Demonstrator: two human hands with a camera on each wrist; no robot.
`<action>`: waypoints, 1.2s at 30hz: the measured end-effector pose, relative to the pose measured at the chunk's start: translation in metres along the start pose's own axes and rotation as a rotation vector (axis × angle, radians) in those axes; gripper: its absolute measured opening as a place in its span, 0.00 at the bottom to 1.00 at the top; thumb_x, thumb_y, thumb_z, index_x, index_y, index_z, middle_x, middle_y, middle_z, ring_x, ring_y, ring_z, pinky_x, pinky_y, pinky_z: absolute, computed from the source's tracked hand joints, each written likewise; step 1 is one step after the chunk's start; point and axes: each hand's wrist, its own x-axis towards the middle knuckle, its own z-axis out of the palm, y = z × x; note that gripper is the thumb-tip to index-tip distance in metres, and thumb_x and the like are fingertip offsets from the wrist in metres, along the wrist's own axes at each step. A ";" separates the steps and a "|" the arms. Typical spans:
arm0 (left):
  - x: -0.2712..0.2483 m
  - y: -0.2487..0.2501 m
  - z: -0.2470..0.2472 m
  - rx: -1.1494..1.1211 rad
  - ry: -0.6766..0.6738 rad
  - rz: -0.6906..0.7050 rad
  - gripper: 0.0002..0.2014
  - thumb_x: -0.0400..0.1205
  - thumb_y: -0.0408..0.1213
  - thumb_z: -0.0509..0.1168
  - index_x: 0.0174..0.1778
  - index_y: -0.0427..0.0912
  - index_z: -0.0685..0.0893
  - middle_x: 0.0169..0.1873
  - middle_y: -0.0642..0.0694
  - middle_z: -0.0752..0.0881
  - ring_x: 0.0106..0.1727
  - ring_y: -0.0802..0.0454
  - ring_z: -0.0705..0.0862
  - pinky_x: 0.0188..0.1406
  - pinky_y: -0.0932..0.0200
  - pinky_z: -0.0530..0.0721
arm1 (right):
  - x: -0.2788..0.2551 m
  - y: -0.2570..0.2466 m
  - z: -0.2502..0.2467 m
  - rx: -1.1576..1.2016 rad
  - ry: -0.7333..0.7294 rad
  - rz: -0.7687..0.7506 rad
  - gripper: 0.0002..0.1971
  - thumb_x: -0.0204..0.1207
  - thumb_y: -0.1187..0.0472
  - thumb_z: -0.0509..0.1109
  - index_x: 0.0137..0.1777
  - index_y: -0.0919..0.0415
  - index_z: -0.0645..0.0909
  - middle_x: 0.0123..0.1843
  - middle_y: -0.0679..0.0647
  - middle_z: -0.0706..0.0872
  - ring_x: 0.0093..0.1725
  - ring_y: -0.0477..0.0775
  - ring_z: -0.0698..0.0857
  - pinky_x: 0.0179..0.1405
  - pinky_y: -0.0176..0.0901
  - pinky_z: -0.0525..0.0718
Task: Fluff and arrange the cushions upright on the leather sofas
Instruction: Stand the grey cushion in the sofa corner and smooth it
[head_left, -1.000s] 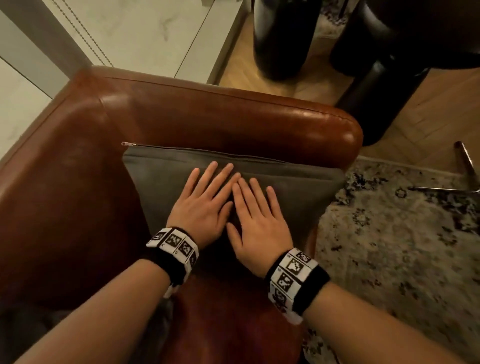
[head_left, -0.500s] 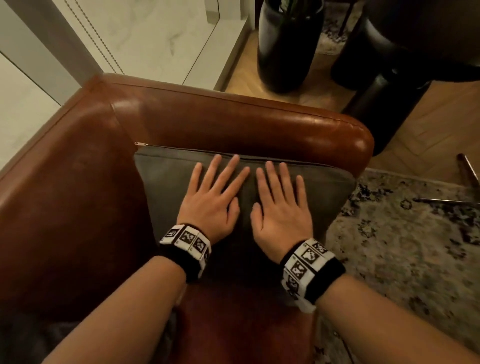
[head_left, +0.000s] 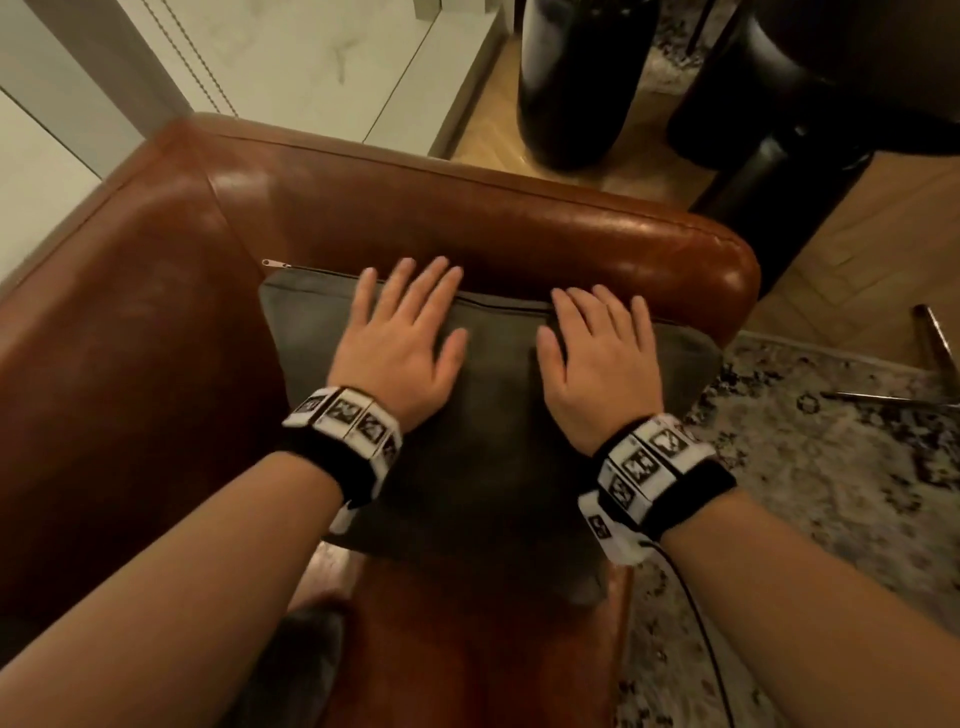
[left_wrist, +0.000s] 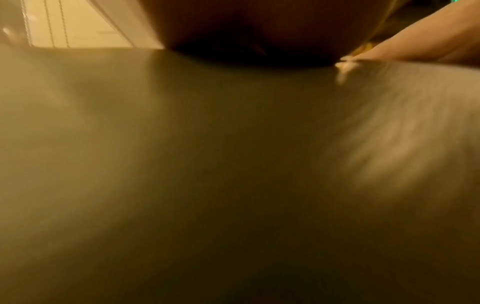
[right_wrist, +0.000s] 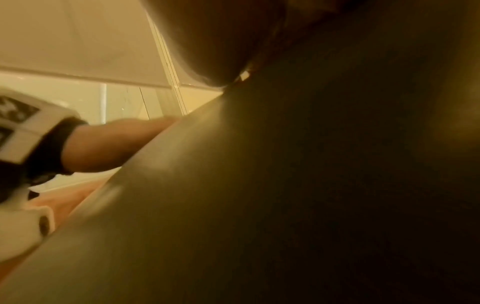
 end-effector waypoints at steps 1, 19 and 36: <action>0.009 0.007 -0.001 -0.033 -0.019 0.005 0.31 0.86 0.56 0.44 0.86 0.49 0.56 0.85 0.48 0.63 0.87 0.44 0.58 0.86 0.39 0.47 | 0.009 -0.006 -0.001 -0.006 -0.009 0.000 0.27 0.85 0.43 0.50 0.78 0.55 0.72 0.75 0.53 0.77 0.77 0.58 0.70 0.81 0.59 0.57; -0.004 -0.115 -0.008 0.150 -0.091 -0.239 0.35 0.81 0.69 0.36 0.86 0.61 0.49 0.87 0.48 0.55 0.87 0.37 0.52 0.86 0.36 0.48 | -0.017 0.065 -0.004 -0.256 -0.176 -0.146 0.32 0.85 0.37 0.37 0.87 0.48 0.49 0.88 0.46 0.52 0.87 0.51 0.45 0.85 0.57 0.41; -0.062 -0.009 0.017 -0.009 0.183 -0.200 0.33 0.86 0.58 0.47 0.87 0.55 0.46 0.88 0.46 0.43 0.87 0.32 0.40 0.83 0.34 0.34 | -0.039 0.003 0.032 -0.282 -0.039 -0.480 0.29 0.86 0.41 0.52 0.86 0.44 0.54 0.88 0.47 0.55 0.87 0.55 0.50 0.85 0.58 0.48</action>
